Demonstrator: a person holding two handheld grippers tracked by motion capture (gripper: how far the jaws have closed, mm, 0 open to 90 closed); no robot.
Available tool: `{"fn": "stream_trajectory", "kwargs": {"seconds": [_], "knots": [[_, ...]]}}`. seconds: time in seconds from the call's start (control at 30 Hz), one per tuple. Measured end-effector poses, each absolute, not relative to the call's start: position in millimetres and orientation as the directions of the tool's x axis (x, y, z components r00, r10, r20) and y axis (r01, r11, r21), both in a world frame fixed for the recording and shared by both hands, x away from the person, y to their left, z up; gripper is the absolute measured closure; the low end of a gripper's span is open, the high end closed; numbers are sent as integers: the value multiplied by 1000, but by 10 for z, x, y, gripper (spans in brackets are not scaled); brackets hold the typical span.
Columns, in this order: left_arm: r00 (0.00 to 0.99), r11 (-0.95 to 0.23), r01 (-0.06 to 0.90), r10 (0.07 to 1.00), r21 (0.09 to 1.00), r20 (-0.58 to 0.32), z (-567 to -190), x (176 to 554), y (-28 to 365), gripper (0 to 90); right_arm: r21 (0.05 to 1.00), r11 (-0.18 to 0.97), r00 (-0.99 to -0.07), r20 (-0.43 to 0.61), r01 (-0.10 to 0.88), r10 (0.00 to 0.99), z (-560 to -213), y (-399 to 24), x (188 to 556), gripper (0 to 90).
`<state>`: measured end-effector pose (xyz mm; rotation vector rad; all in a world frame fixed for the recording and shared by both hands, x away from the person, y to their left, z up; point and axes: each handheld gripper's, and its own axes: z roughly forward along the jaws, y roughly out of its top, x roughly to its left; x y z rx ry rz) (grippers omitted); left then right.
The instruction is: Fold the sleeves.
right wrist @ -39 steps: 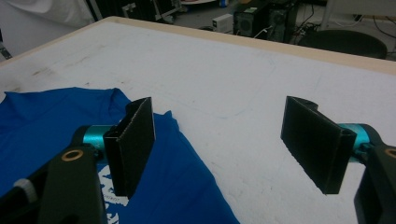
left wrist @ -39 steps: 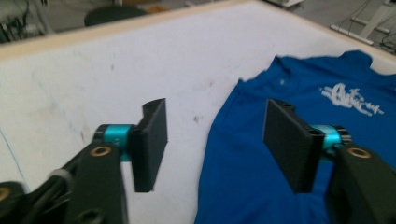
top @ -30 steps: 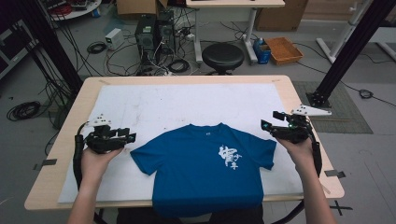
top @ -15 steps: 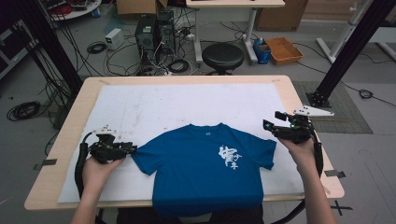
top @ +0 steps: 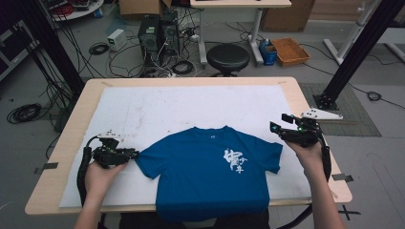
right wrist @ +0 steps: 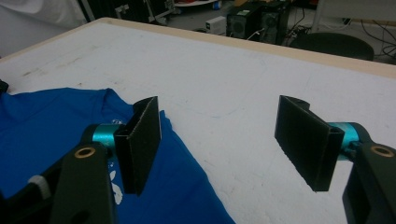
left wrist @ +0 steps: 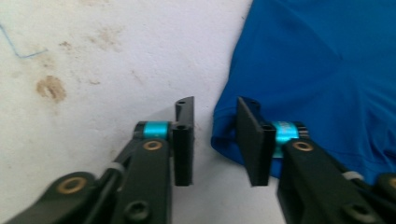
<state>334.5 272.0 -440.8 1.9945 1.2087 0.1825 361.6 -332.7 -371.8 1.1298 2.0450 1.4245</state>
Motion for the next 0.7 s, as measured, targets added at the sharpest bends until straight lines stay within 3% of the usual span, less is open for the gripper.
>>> {"fn": "stream_trajectory", "kwargs": {"seconds": [0.27, 0.43, 0.53, 0.7], "knots": [[581, -242, 659, 764, 712, -279, -4355, 3337, 2701, 871, 914, 146, -591, 117, 378, 798, -3712, -3342, 3611, 319], [597, -192, 641, 734, 743, -325, -4226, 3329, 2683, 877, 917, 139, -586, 118, 375, 802, -3706, -3357, 3609, 319], [579, -151, 684, 707, 713, -406, -4106, 3363, 2615, 877, 919, 131, -580, 120, 372, 805, -3695, -3368, 3607, 319], [596, -158, 677, 692, 719, -409, -3933, 3385, 2399, 877, 924, 130, -581, 114, 361, 806, -3655, -3369, 3588, 322]]}}
